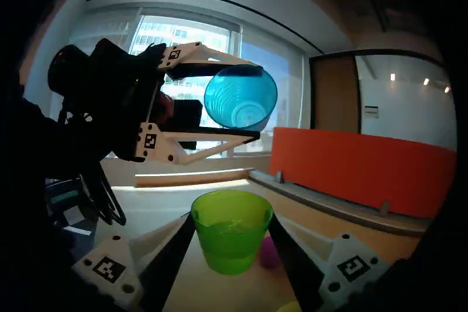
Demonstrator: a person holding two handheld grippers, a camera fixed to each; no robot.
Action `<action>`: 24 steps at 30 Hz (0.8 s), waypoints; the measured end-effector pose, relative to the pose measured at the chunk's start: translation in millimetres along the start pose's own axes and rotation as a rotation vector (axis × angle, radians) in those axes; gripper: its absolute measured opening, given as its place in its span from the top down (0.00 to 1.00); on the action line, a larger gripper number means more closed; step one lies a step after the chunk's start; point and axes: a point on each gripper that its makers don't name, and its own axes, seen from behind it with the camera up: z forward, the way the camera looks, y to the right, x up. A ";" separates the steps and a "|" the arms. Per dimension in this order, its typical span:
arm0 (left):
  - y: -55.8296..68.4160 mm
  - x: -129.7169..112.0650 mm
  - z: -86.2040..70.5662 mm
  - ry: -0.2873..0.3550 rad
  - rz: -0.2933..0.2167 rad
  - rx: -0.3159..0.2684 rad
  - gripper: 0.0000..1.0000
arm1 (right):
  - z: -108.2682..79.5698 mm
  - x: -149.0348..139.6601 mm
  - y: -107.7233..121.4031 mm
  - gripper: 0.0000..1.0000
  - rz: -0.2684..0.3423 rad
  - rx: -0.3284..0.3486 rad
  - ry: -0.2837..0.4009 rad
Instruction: Pour water
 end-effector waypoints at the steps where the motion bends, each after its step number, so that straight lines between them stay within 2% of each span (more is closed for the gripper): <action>1: 0.0 -2.0 0.4 0.001 -0.035 0.000 0.13 | -0.3 0.5 0.8 0.11 0.001 -0.001 0.003; 11: 4.9 -19.3 -0.6 0.002 -0.377 -0.005 0.13 | -4.3 6.3 5.1 0.11 0.009 -0.011 0.024; 17: 10.4 -19.2 2.9 0.026 -0.572 -0.024 0.13 | -7.1 9.2 8.2 0.11 0.007 -0.016 0.033; 24: 9.7 -29.8 5.8 0.028 -0.805 -0.024 0.13 | -11.7 13.7 8.6 0.11 0.003 -0.019 0.039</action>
